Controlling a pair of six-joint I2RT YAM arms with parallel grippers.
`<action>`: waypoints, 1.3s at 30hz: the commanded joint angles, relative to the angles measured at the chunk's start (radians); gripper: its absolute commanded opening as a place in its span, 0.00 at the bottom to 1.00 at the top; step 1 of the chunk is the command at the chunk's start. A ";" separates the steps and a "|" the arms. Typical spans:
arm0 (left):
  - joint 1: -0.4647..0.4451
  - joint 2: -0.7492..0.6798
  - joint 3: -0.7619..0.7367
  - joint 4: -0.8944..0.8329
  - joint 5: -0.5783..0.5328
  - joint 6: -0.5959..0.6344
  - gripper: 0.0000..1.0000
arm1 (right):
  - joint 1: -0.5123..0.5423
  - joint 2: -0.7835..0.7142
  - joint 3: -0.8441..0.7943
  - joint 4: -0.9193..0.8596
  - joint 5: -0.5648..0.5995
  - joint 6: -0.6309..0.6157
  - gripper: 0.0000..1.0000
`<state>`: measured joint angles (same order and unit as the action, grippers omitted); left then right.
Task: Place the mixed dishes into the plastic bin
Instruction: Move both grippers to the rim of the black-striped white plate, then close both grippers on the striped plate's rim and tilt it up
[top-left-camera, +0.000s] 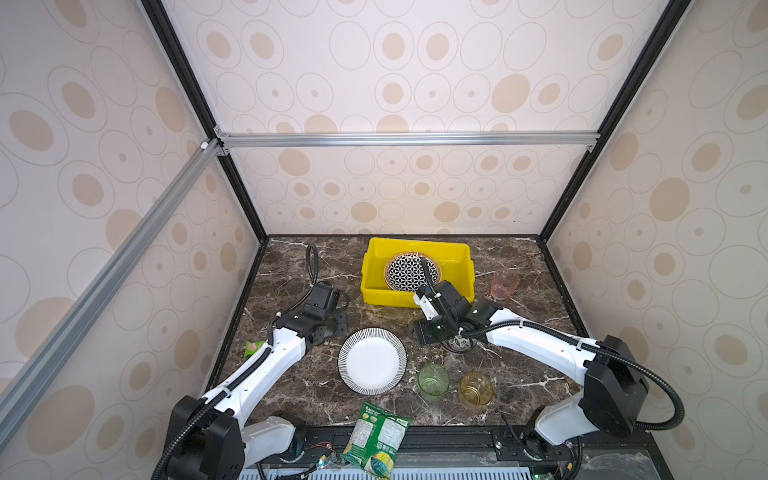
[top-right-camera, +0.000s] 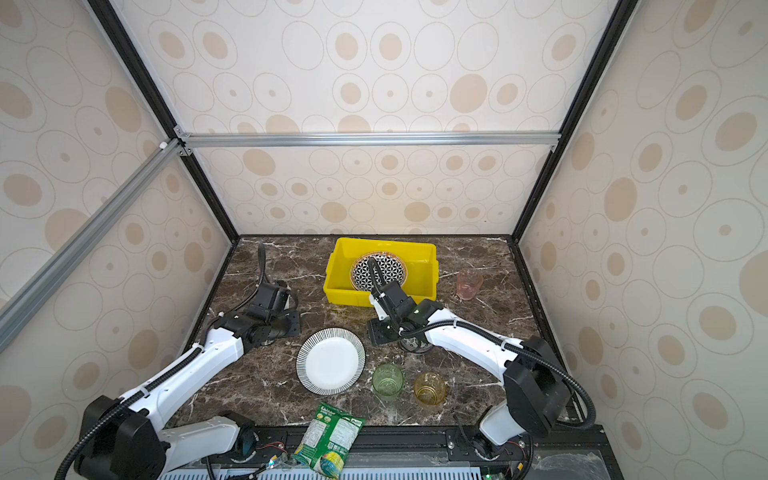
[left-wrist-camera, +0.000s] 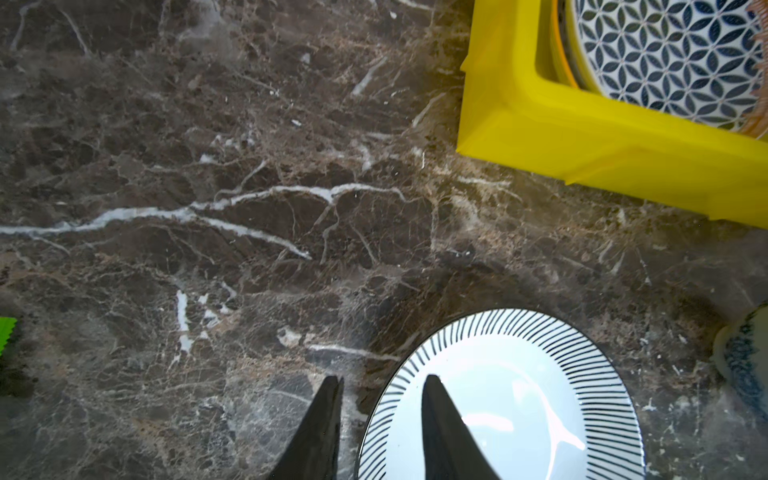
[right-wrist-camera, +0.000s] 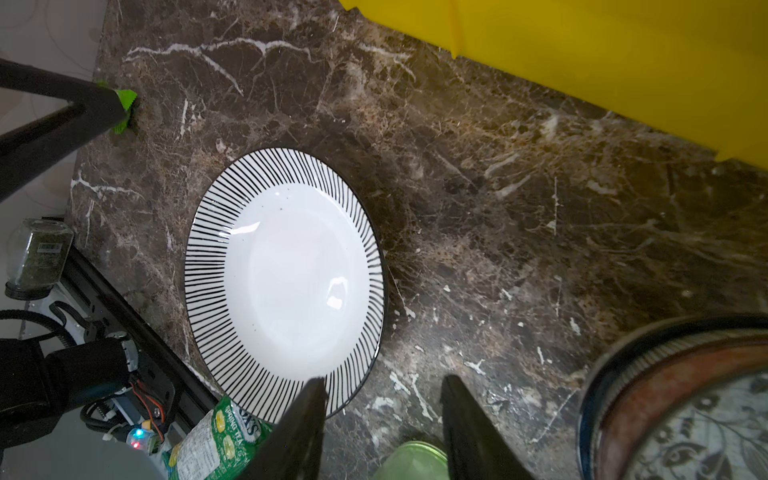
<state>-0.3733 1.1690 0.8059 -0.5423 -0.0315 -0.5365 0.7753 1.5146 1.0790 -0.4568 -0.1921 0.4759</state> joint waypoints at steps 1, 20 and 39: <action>-0.004 -0.056 -0.033 -0.034 -0.001 -0.046 0.34 | 0.015 0.029 0.023 0.031 -0.027 0.008 0.46; -0.004 -0.146 -0.179 -0.035 0.081 -0.130 0.42 | 0.037 0.192 0.045 0.077 -0.073 0.004 0.37; -0.027 -0.084 -0.297 0.100 0.162 -0.203 0.45 | 0.047 0.286 0.074 0.111 -0.105 0.015 0.27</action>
<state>-0.3901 1.0698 0.5243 -0.4633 0.1211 -0.7139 0.8078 1.7809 1.1278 -0.3557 -0.2871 0.4828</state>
